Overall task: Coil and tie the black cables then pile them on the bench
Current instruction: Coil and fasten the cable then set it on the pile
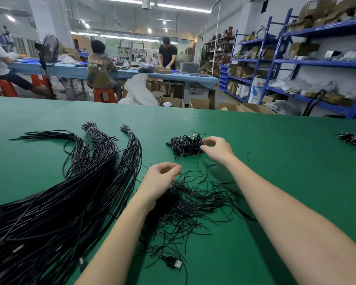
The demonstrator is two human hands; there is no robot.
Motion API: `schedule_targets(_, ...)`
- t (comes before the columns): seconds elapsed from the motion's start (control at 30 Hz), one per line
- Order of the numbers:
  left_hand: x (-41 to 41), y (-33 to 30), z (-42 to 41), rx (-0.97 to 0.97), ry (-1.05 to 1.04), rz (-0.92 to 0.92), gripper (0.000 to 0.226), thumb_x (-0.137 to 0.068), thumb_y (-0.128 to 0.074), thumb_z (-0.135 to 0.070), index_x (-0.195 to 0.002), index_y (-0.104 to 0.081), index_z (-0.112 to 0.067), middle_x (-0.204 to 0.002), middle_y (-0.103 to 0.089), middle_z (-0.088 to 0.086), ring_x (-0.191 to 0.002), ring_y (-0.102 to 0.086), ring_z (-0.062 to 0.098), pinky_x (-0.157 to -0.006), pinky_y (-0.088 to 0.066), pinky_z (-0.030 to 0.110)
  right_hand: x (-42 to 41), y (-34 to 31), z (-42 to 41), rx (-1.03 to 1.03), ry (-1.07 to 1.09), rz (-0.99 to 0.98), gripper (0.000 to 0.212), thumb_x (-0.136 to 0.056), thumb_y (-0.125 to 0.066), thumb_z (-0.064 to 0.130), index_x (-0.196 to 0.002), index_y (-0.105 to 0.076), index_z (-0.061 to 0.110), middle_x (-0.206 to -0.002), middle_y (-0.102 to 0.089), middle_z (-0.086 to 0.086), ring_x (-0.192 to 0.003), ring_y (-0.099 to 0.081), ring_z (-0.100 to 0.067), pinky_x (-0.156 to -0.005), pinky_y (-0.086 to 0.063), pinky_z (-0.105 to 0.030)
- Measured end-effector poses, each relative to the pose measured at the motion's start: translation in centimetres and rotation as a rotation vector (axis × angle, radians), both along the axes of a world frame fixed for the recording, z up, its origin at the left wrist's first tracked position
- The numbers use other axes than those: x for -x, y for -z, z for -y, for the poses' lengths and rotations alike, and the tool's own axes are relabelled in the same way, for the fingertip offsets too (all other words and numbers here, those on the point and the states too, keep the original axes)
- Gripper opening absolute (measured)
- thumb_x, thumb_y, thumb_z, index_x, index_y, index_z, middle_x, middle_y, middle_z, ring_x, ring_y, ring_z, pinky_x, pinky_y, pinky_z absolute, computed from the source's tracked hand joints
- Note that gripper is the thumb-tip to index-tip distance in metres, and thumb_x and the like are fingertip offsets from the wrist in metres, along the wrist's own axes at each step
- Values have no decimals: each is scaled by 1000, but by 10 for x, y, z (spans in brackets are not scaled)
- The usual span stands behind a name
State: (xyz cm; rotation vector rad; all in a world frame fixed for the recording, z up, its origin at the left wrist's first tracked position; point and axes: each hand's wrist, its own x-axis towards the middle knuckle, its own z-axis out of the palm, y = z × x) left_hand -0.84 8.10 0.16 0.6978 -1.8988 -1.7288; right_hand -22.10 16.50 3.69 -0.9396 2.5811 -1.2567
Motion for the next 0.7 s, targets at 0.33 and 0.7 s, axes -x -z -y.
schedule_targets(0.33,3,2,-1,34,-19,38,10,-94,-68,-30,-95,-75,-23,-85,-77,-13,-76,-63,3,-66,-48,20,-118,55,-51,0,-68,-138,11,-94,-64,31,-99,-74,32,-95,-70,18,-93,-63,-3,-81,-52,-27)
schedule_targets(0.7,-15,3,16,538,-338,395,17,-89,-63,-39,-94,-74,-28,-100,-74,-8,-101,-66,18,-88,-50,30,-131,74,-47,82,14,-274,13,-97,-59,31,-100,-72,29,-94,-65,19,-102,-49,-4,-71,-37,-19)
